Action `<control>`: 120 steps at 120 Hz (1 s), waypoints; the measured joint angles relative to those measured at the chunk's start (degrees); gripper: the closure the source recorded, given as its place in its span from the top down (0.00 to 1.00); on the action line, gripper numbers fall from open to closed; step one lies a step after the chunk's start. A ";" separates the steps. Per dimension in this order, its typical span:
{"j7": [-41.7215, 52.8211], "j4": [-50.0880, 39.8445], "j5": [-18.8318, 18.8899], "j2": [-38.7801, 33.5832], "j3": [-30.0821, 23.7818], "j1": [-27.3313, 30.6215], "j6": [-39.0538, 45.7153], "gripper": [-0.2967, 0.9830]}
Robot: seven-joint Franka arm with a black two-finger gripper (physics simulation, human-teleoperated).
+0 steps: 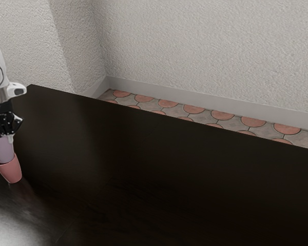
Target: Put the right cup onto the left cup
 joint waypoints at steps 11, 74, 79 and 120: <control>0.10 -0.06 -0.18 1.04 0.00 0.20 0.62 0.15; 1.28 -0.26 -3.74 0.00 -0.60 0.53 1.29 0.66; 1.34 -0.26 -3.80 -0.80 -0.73 0.35 1.09 0.68; 1.71 0.62 -4.03 -7.60 1.50 -6.96 -3.88 0.75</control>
